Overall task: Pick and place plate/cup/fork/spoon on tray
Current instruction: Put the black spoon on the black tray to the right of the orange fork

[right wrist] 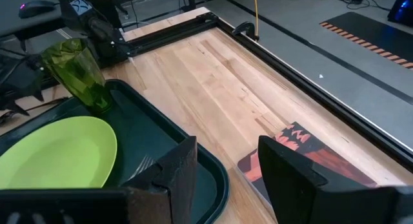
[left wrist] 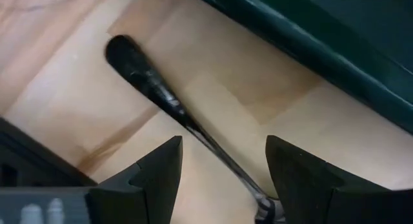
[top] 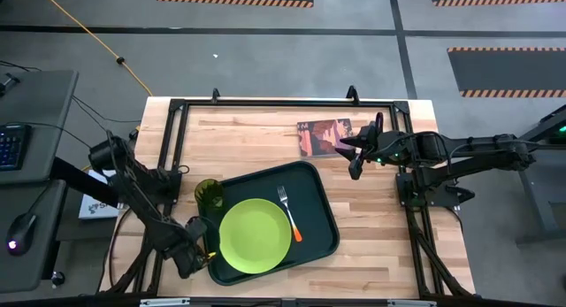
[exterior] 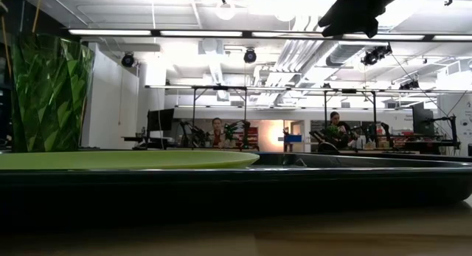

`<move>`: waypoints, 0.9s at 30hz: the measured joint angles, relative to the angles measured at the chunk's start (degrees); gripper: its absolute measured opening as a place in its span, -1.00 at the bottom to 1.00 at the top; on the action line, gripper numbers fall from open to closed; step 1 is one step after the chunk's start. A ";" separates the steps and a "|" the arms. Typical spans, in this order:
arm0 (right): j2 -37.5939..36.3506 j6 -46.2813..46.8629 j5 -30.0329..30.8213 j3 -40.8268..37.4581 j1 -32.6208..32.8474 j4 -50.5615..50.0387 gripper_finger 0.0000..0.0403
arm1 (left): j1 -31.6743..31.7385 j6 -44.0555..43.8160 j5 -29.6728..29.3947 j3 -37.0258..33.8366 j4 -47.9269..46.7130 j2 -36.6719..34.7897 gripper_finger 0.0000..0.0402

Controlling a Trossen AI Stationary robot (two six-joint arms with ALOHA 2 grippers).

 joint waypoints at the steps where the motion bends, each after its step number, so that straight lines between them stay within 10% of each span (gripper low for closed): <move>1: 0.00 0.00 0.01 0.00 0.00 0.00 -0.22 | -0.01 0.10 -0.05 0.00 0.43 0.20 0.05; 13: 0.00 0.00 -0.05 0.02 0.00 0.02 -0.22 | 0.18 0.93 0.90 0.33 0.56 3.90 -0.03; 27: 0.00 0.00 -0.13 0.04 0.01 0.02 -0.22 | 1.54 7.06 3.50 1.65 0.20 3.97 -0.95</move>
